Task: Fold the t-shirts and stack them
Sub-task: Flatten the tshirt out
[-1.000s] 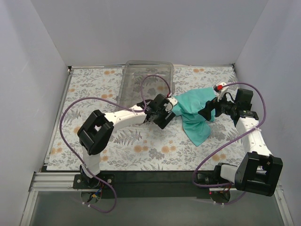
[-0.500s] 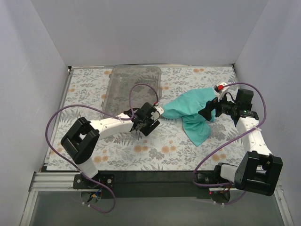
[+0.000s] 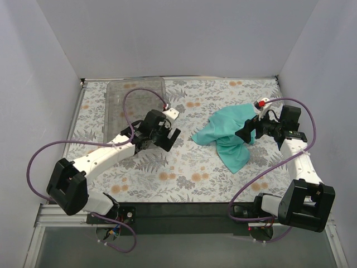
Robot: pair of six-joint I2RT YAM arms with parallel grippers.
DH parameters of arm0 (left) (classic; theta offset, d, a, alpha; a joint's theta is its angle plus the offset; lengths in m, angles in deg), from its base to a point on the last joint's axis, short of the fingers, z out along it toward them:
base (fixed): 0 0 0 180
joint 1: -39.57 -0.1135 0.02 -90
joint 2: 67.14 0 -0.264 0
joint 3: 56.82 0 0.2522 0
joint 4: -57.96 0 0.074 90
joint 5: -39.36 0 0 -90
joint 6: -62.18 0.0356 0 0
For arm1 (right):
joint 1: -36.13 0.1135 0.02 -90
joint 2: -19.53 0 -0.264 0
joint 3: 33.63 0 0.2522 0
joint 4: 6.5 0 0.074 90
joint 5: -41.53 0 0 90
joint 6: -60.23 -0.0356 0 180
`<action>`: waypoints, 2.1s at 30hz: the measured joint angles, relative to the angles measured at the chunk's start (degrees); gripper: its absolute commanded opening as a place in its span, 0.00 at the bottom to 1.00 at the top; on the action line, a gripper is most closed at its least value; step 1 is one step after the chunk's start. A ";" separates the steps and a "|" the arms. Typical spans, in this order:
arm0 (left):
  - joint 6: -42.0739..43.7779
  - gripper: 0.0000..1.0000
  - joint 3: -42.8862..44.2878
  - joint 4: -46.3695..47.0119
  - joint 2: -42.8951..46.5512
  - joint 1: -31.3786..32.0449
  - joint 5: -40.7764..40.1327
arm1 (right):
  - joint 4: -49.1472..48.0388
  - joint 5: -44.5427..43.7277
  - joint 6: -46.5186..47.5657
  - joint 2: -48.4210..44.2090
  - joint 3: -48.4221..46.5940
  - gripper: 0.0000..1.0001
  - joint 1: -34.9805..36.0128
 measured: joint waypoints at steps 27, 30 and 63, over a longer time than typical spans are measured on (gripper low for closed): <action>-24.70 0.18 26.08 -7.63 -31.89 -5.25 -14.64 | 0.07 1.22 0.57 0.35 0.00 0.86 -1.81; -23.76 0.11 24.17 -6.58 -31.30 -6.03 -17.64 | 0.07 1.27 0.66 0.35 0.00 0.85 -2.29; -0.13 0.06 17.16 6.10 -29.31 -25.11 -20.81 | 0.39 3.43 0.76 2.51 0.00 0.85 -4.04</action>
